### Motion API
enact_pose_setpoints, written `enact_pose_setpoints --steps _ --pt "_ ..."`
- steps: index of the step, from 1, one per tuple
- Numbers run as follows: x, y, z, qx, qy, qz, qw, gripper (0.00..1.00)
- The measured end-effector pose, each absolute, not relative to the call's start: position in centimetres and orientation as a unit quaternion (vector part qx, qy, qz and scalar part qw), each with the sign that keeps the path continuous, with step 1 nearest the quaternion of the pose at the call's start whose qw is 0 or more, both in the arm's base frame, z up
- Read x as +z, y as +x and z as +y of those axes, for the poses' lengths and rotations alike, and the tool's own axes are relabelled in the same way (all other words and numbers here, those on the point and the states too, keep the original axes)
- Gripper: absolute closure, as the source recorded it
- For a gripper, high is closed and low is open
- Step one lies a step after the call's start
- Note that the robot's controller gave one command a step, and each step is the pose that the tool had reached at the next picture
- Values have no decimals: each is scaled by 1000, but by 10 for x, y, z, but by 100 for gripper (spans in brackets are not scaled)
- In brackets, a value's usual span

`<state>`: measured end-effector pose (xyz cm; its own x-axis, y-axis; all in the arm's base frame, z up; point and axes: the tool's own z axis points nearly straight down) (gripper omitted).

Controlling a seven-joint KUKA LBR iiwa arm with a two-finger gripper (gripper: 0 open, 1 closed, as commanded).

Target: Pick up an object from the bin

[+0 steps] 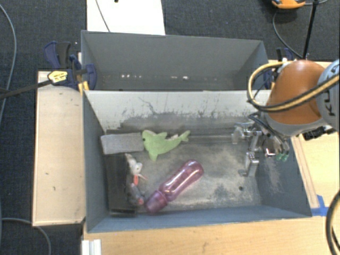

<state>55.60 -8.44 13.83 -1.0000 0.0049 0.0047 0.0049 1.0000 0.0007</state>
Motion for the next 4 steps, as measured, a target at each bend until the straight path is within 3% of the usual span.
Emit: enact_pose_setpoints --steps 1,2,3,4 --pt "143 558 -84 0 -2 -1000 -1 0" --pt "113 573 -71 1 28 -1000 -3 0" --pt "103 577 -22 0 18 -1000 -1 0" --pt "85 571 4 -1 47 -999 -5 0"
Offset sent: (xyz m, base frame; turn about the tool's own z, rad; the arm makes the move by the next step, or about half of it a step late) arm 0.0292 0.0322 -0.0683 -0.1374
